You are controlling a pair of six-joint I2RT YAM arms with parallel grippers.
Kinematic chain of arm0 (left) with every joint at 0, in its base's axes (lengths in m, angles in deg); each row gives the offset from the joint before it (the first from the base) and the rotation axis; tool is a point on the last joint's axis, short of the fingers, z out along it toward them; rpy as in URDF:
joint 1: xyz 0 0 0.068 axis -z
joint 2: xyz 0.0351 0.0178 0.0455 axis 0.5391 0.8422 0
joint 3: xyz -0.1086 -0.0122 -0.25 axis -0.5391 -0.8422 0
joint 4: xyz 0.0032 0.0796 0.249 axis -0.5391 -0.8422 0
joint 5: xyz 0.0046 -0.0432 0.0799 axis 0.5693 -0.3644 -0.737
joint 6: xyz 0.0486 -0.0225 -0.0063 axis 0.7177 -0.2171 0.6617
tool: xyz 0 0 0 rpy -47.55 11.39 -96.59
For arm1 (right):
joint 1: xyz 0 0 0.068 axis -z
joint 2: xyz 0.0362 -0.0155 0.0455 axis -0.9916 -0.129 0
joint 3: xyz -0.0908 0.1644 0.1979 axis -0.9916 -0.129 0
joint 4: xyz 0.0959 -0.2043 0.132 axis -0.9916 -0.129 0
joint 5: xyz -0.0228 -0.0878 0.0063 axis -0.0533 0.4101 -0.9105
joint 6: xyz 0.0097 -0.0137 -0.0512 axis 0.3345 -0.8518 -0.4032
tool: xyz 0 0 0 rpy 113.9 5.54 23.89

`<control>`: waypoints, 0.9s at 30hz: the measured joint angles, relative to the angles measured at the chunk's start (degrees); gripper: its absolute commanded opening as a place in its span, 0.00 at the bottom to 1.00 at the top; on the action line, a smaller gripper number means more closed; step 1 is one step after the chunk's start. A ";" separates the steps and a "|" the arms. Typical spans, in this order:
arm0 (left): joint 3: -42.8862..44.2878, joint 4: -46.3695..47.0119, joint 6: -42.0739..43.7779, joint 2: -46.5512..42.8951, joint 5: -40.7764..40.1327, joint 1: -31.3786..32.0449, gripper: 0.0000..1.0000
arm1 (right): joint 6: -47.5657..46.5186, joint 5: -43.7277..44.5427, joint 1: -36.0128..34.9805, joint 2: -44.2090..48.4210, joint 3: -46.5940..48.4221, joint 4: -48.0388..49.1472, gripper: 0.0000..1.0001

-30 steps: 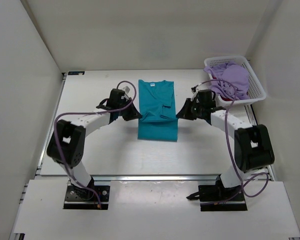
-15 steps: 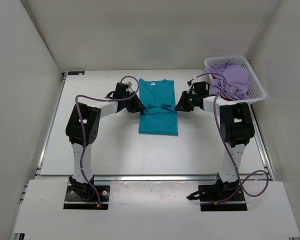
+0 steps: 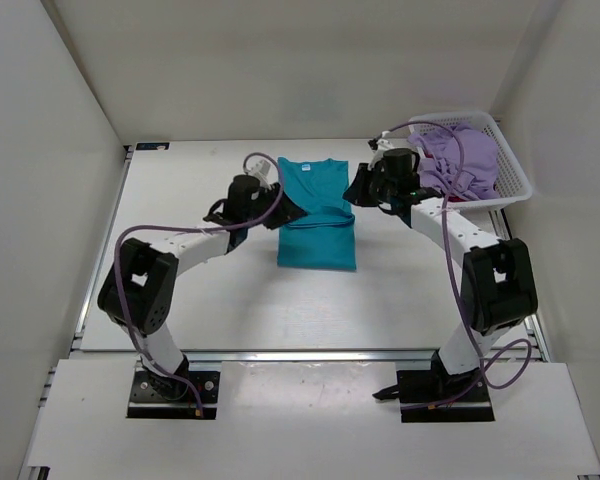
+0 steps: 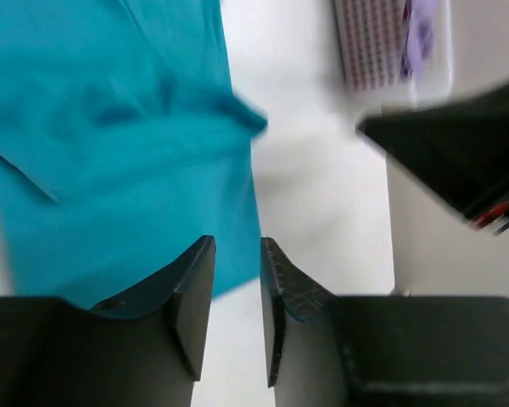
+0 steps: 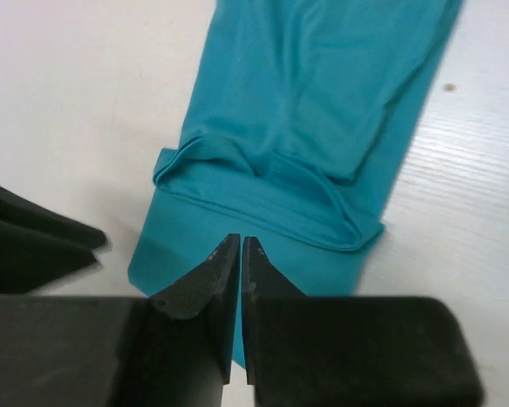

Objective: Fold and stack the t-shirts
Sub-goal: Fold the folded rectangular tshirt in 1/3 of the way

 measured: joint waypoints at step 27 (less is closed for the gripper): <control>-20.11 13.62 -5.07 4.26 1.11 4.20 0.35 | 0.13 -4.81 -6.93 -24.61 9.44 4.46 0.00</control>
